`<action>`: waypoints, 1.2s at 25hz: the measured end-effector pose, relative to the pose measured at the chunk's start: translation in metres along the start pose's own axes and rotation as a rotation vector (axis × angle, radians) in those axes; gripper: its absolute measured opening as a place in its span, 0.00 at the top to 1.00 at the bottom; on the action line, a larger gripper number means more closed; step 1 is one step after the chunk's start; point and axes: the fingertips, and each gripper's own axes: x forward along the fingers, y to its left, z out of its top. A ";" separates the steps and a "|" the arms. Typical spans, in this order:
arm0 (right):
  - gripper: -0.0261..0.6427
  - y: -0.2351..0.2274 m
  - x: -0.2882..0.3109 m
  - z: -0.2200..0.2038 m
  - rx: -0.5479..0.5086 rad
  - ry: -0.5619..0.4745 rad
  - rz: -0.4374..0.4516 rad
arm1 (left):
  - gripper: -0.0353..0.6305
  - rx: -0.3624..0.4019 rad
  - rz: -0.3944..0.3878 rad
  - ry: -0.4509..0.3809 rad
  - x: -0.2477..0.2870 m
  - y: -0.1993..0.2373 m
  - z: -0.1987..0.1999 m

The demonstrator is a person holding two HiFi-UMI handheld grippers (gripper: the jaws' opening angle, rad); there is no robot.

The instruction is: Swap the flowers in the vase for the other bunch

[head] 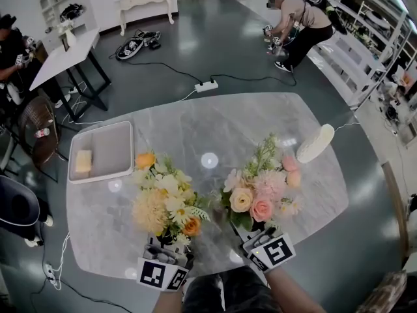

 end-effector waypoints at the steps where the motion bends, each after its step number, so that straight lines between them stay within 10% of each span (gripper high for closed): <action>1: 0.69 0.000 -0.001 -0.001 0.001 0.003 0.000 | 0.83 -0.001 0.001 0.002 -0.001 0.000 -0.001; 20: 0.71 0.005 -0.015 0.001 0.068 0.067 -0.013 | 0.83 -0.031 0.003 0.019 -0.007 -0.013 0.010; 30: 0.90 0.052 -0.041 0.005 0.043 0.048 0.019 | 0.83 -0.027 -0.029 0.013 -0.049 -0.032 0.011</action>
